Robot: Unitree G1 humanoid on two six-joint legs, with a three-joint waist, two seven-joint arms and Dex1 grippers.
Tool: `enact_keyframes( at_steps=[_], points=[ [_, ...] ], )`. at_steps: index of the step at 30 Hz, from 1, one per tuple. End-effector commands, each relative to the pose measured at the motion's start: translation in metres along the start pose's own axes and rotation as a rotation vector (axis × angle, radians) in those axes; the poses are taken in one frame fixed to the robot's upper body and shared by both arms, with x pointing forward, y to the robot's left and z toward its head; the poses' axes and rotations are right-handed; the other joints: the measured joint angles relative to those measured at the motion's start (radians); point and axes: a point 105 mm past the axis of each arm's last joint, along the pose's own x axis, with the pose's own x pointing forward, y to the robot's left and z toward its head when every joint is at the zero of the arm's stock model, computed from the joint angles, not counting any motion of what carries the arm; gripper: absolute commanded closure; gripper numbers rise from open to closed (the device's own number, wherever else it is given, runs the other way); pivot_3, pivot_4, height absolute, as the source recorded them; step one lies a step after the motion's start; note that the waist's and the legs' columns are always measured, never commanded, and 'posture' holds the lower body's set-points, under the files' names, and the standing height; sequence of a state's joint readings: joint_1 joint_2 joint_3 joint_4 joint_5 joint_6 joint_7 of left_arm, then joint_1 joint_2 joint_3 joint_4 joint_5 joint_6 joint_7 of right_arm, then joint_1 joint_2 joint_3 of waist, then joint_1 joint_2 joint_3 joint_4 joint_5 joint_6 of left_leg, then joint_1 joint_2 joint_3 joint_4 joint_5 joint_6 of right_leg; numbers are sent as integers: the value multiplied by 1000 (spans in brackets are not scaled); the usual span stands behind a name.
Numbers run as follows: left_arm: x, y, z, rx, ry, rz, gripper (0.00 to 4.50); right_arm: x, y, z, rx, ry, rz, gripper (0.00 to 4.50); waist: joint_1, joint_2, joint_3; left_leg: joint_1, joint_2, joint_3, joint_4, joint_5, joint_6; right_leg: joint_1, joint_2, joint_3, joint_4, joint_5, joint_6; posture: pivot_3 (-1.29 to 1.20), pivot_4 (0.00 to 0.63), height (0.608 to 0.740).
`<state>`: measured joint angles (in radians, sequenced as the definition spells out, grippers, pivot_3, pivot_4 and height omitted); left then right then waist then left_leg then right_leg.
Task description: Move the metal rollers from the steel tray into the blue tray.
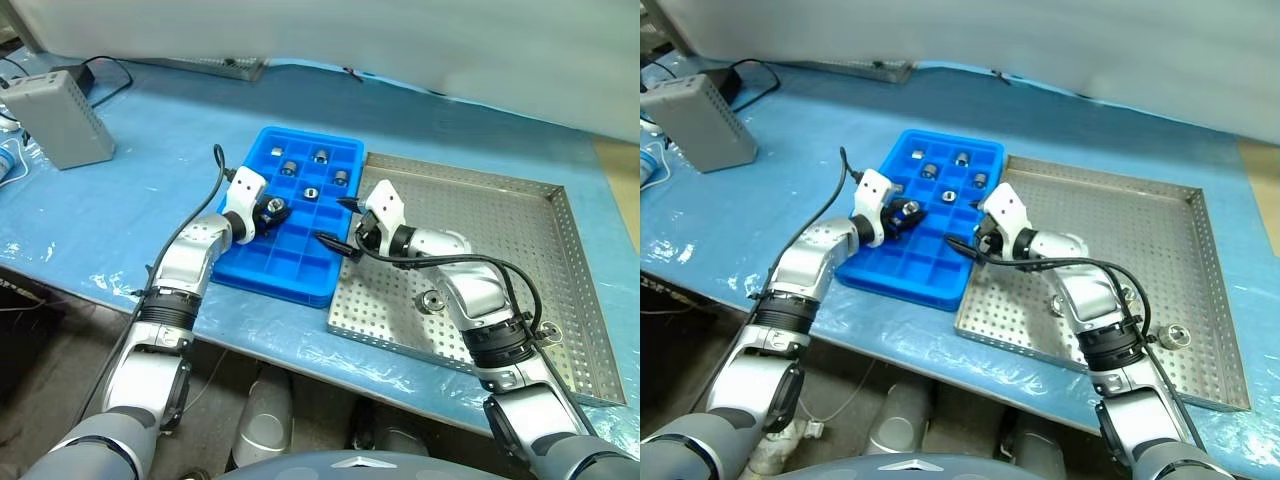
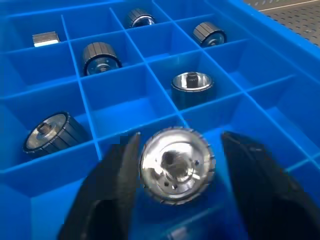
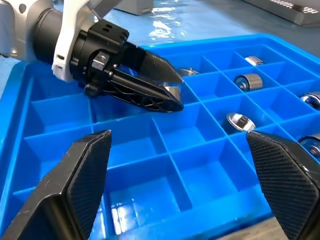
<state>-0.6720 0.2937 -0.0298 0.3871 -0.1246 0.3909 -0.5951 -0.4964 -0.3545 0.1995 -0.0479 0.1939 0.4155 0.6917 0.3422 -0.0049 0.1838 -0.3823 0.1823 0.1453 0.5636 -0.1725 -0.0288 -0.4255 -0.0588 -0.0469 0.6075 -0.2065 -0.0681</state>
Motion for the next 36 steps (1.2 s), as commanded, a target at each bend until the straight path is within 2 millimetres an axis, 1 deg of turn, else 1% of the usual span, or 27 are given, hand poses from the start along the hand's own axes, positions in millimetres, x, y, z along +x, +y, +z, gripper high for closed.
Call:
enact_keyframes(
  at_steps=[1,2,6,7,9,11,12,14,16,19,21,23,24,26,27,29,30,32,34,36],
  points=[
    [-2,8,25,33,-76,28,449,-3,-3,17,-49,-57,-22,0,-2,0,0,0,0,0,0,0,0,0,0,0,0,0,0,411,150,740],
    [-3,7,27,39,-82,19,83,-3,-4,17,-49,-58,-24,0,-2,0,0,0,0,0,0,0,0,0,0,0,0,0,0,411,150,740],
    [-3,2,34,41,-107,-14,33,-3,-5,17,-50,-58,-28,0,-3,0,0,0,0,0,-1,0,0,0,0,0,0,0,0,390,150,740],
    [-3,-4,41,45,-128,-49,33,-3,-5,17,-48,-58,-31,0,-4,0,0,0,0,0,-1,0,0,0,0,0,0,0,0,381,150,740],
    [-3,-25,61,44,-190,-164,33,-5,-6,16,-48,-56,-42,0,-6,0,0,0,0,0,-1,0,0,0,0,0,0,0,0,358,150,740],
    [-5,-53,80,39,-238,-342,33,-10,-9,16,-53,-53,-66,0,-3,0,0,-1,0,0,0,0,0,0,0,0,0,0,0,318,150,740],
    [-5,-66,85,47,-242,-426,33,-15,-11,18,-46,-59,-82,0,-3,0,0,-1,0,0,0,0,0,0,0,0,0,0,0,303,150,740],
    [-4,-83,89,64,-226,-556,33,-25,-17,22,-23,-77,-120,0,-6,0,0,-1,0,1,0,0,0,0,-1,0,0,0,0,237,150,740],
    [-1,-96,84,98,-173,-672,33,-39,-24,24,-22,-79,-168,0,-27,0,0,-1,0,2,0,0,0,0,-1,0,0,0,0,171,150,740],
    [4,-113,66,193,-54,-839,33,-66,-32,18,-30,-45,-260,0,-60,0,0,0,-1,2,0,0,0,1,0,1,0,0,1,74,150,740],
    [11,-119,54,255,13,-907,33,-86,-36,13,-33,-14,-343,0,-88,0,0,0,-1,2,-1,1,0,1,0,2,-1,1,5,-25,150,740],
    [17,-123,46,326,61,-954,33,-105,-36,8,-29,8,-409,0,-126,0,0,0,-2,2,-1,1,0,1,1,2,-1,2,6,-76,150,740],
    [19,-126,44,352,75,-983,33,-115,-33,5,-24,23,-449,0,-145,0,0,-1,-2,3,-1,1,0,0,1,2,-2,2,7,-125,150,740],
    [23,-135,44,375,83,-1037,33,-128,-27,1,-15,42,-504,0,-173,0,0,-2,-3,3,-1,0,1,1,1,2,-3,2,8,-201,150,740],
    [26,-144,44,380,82,-1075,33,-135,-22,-1,-6,53,-541,0,-193,0,0,-2,-3,3,-1,0,1,1,1,2,-3,2,9,-241,150,740],
    [28,-157,43,392,81,-1135,33,-145,-14,-4,6,69,-589,0,-219,0,0,-2,-6,4,-2,0,2,2,1,2,-5,0,13,-283,150,740],
    [28,-163,41,404,83,-1166,33,-148,-10,-5,14,75,-610,0,-237,0,0,-1,-7,3,-2,-1,2,3,1,2,-5,-3,18,-320,150,740],
    [27,-173,37,420,95,-1218,33,-155,-4,-7,22,93,-648,0,-268,0,0,0,-8,3,-2,-2,4,4,0,3,-7,-2,20,-361,150,740],
    [25,-181,29,470,121,-1273,33,-162,4,-9,40,104,-683,0,-296,1,-1,1,-9,3,-2,-2,5,6,1,2,-11,-1,22,-398,150,740],
    [25,-183,15,555,162,-1289,33,-169,10,-13,52,128,-717,0,-317,2,-1,2,-9,3,-2,-5,10,9,1,2,-17,0,22,-431,150,740]
  ],
)
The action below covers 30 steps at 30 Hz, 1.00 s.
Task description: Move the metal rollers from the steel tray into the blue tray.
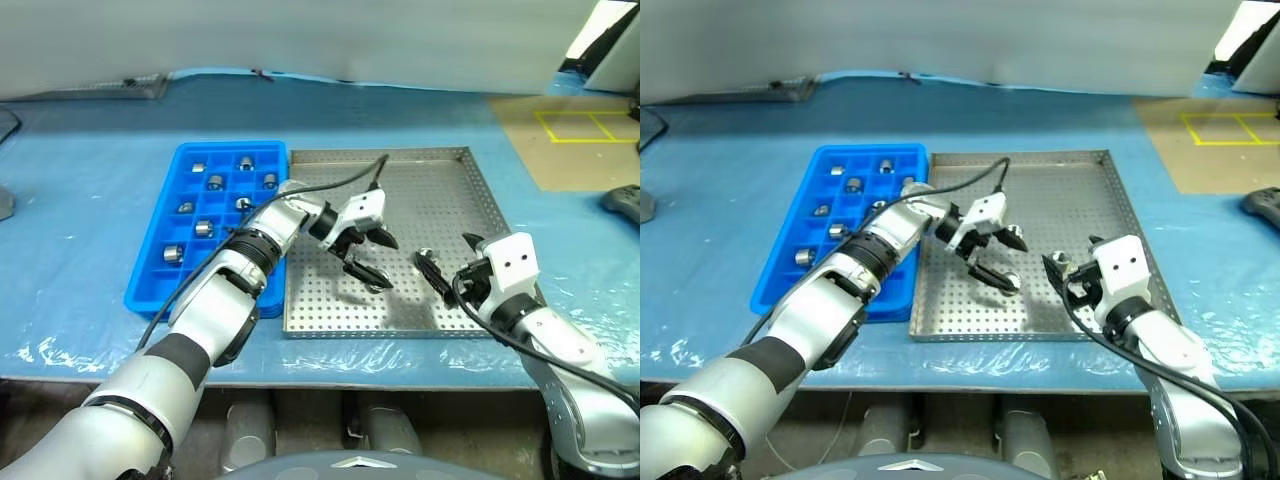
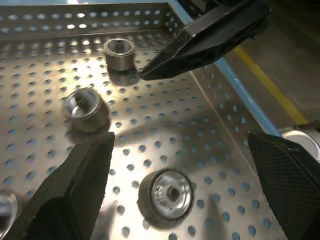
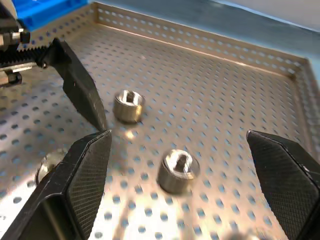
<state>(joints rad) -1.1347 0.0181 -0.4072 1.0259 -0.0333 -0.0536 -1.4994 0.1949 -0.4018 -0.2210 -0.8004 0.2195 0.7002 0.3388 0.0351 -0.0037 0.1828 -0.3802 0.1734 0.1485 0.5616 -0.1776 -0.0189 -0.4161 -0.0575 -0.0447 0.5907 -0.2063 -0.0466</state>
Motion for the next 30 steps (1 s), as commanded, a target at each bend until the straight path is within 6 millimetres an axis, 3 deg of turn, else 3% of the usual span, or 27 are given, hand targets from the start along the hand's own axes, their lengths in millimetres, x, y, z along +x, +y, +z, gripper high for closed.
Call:
enact_keyframes(
  at_steps=[1,9,11,21,24,27,29,30],
  points=[
    [3,-3,-11,97,111,-38,33,-16,-2,10,-22,-26,-72,0,-20,1,0,0,0,0,0,-1,1,2,0,0,-3,0,-1,-437,150,740],
    [4,9,-12,102,122,50,33,-21,-1,-5,-8,6,-108,0,-50,2,-1,5,-3,1,1,-7,13,14,-7,1,-16,3,2,-461,150,740],
    [6,10,-15,108,137,68,33,-21,1,-9,-12,14,-104,0,-50,2,-1,5,-3,1,1,-8,16,14,-9,0,-16,7,-4,-457,150,740],
    [16,2,-35,130,208,47,33,-19,-2,-38,-20,35,-102,0,-53,3,-2,4,-3,3,1,-8,22,14,-10,0,-18,7,-4,-436,150,740],
    [16,0,-36,135,209,32,602,-22,-4,-32,-35,17,-102,0,-53,3,-2,4,-3,3,2,-8,22,15,-10,0,-18,7,-4,-447,150,740],
    [19,5,-35,122,204,77,1562,-27,-8,-19,-43,-12,-125,0,-53,4,-2,4,-4,3,2,-8,23,15,-10,0,-18,7,-4,-450,150,740],
    [19,4,-35,128,196,71,1562,-29,-4,-16,-39,-17,-117,0,-53,4,-2,4,-4,3,2,-8,23,15,-11,0,-18,7,-4,-442,150,740],
    [19,4,-33,125,179,77,1804,-30,-1,-17,-41,-10,-106,0,-53,4,-2,4,-3,3,2,-8,23,15,-11,0,-18,7,-4,-429,150,740]
  ],
)
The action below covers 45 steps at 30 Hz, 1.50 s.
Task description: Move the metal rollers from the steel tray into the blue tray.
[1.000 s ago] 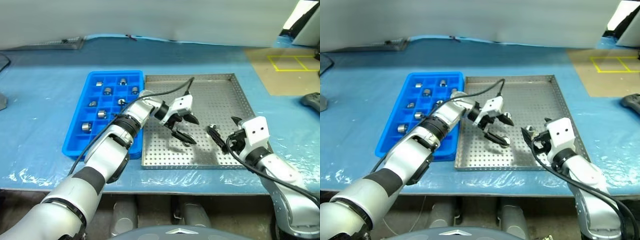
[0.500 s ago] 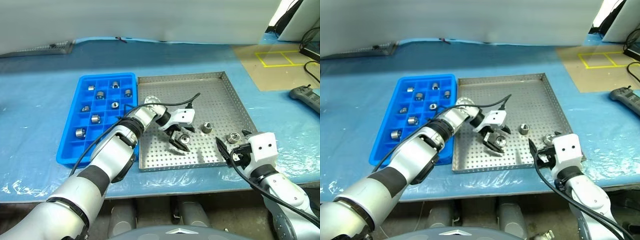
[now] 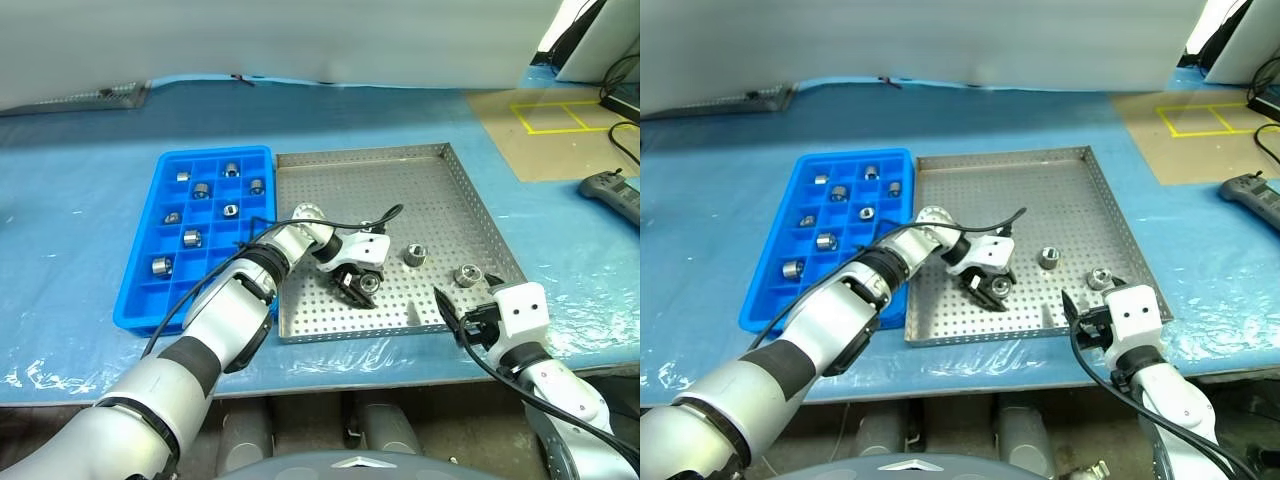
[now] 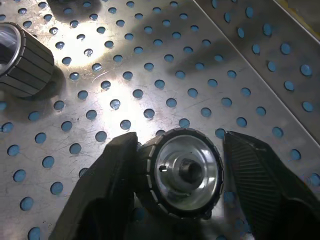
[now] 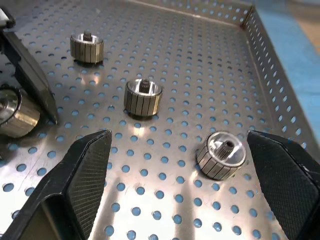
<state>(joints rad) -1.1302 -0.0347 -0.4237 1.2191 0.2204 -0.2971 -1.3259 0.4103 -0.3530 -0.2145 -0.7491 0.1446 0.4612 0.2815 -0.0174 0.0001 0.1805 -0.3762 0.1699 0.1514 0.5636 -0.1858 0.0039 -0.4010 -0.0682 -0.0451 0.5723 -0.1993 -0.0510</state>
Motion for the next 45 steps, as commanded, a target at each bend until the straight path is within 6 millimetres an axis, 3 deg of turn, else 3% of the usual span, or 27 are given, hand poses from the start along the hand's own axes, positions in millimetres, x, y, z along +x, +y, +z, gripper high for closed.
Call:
enact_keyframes(
  at_steps=[1,3,8,16,20,22,26,32,36,40,45],
  points=[
    [-2,5,8,7,-49,32,1953,-6,5,15,-25,-40,16,0,0,0,0,0,0,0,0,0,0,0,0,0,0,0,0,-416,150,740],
    [-5,10,10,-16,-74,76,2421,-5,9,18,-28,-42,39,0,1,0,0,0,0,0,0,0,0,0,0,0,0,0,0,-394,150,740],
    [-22,16,13,-63,-152,114,2421,-2,19,35,-38,-71,92,0,3,0,0,0,0,0,0,0,0,0,-1,0,0,0,0,-331,150,740],
    [-85,34,36,-168,-398,239,2421,18,30,70,-40,-159,212,0,13,0,0,1,0,0,0,1,0,0,-2,-2,2,0,-1,-168,150,740],
    [-126,40,38,-221,-484,387,2421,55,30,96,-45,-204,331,0,21,0,0,1,-1,0,0,1,0,0,-4,-2,6,1,-1,-17,150,740],
    [-142,36,25,-257,-470,469,2421,71,35,103,-52,-204,409,0,35,0,0,3,-3,-1,0,3,-1,-1,-6,-2,10,0,-2,52,150,740],
    [-169,9,-20,-368,-390,640,2421,93,57,111,-74,-213,557,0,71,2,-1,7,1,-2,-4,7,-7,-1,-5,-7,18,-5,-10,226,150,740],
    [-211,-29,-59,-513,-341,930,2421,110,83,120,-98,-257,735,0,151,2,0,-11,3,-4,0,10,-8,-18,-6,-12,24,-6,-12,426,150,740],
    [-219,-45,-60,-553,-368,1025,2421,118,97,125,-112,-282,819,0,213,2,0,-17,2,-5,7,7,-6,-23,-8,-13,33,-7,-13,515,150,740],
    [-208,-57,-62,-591,-371,1057,2421,124,110,125,-132,-288,892,0,256,2,0,-17,3,-5,8,8,-10,-22,-9,-14,34,-8,-13,549,150,740],
    [-194,-64,-61,-622,-349,1034,2421,125,113,123,-144,-287,913,0,303,2,0,-13,5,-5,4,12,-15,-21,-8,-14,36,-8,-13,552,150,740]
  ],
)
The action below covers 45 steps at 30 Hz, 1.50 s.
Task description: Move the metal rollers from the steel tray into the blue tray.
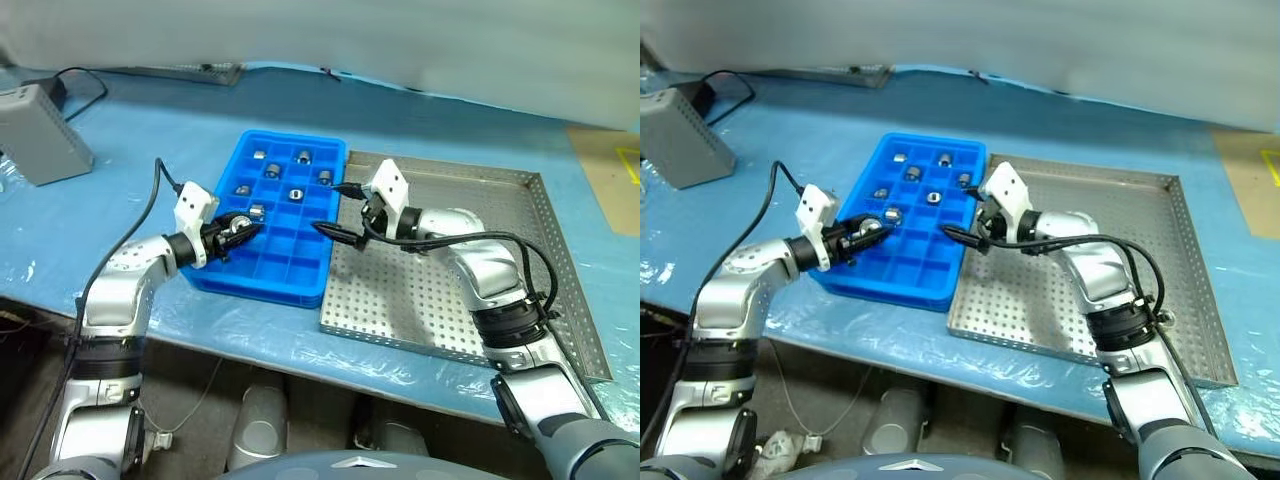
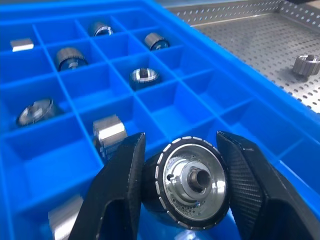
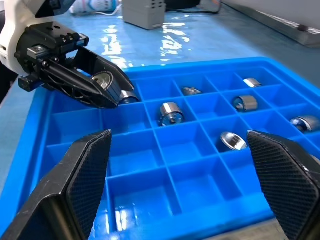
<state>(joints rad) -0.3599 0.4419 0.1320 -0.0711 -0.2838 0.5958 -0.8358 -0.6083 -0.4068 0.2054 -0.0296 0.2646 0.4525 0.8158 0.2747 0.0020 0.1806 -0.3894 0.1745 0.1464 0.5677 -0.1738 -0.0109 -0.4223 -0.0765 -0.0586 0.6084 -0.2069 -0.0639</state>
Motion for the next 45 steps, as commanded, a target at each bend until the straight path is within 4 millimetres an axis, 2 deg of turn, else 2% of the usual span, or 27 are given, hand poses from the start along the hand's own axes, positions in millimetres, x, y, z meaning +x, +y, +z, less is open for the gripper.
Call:
enact_keyframes(
  at_steps=[1,8,15,20,26,30,34,38,42,45],
  points=[
    [-3,-8,11,33,-23,-9,2421,1,1,12,-46,-38,15,0,19,0,0,1,0,0,-1,1,-1,0,0,0,0,0,0,548,150,740],
    [-18,-7,-8,26,70,-39,2421,-1,6,9,-46,-37,11,0,41,0,0,2,0,0,-5,2,-2,0,2,1,-1,-1,1,512,150,740],
    [-10,-19,-13,32,108,-121,2421,-5,6,2,-43,-24,-27,0,42,0,0,4,-1,1,-5,2,-2,0,2,3,-1,-1,1,473,150,740],
    [-10,-18,-21,36,151,-139,2421,-8,4,0,-47,-19,-55,0,41,0,0,5,-1,1,-6,2,-3,0,2,3,-1,-1,2,457,150,740],
    [-9,-14,-21,45,154,-142,609,-10,3,-1,-44,-17,-71,0,40,1,-1,6,-1,1,-7,2,-3,0,2,3,-1,-1,2,439,150,740],
    [2,-17,-10,71,115,-171,609,-14,2,-1,-47,-11,-86,0,40,1,-1,6,-1,1,-7,3,-3,0,2,3,-1,-1,2,420,150,740],
    [23,-23,16,109,44,-231,609,-25,-4,0,-53,-5,-125,0,42,1,-1,5,-1,1,-6,3,-4,0,2,3,-1,-1,2,367,150,740],
    [62,-41,50,154,-28,-361,609,-49,-22,3,-62,7,-236,0,38,1,-1,4,-1,1,-5,6,-7,1,2,3,0,-1,2,274,150,740],
    [105,-62,62,222,-30,-488,609,-79,-34,1,-77,36,-370,0,18,1,-1,4,-3,2,-5,7,-8,1,2,5,-1,0,4,132,150,740],
    [132,-80,67,263,-22,-563,609,-101,-32,-1,-77,56,-460,0,-17,0,-1,3,-3,2,-5,6,-7,1,2,6,-2,2,8,32,150,740]
  ],
)
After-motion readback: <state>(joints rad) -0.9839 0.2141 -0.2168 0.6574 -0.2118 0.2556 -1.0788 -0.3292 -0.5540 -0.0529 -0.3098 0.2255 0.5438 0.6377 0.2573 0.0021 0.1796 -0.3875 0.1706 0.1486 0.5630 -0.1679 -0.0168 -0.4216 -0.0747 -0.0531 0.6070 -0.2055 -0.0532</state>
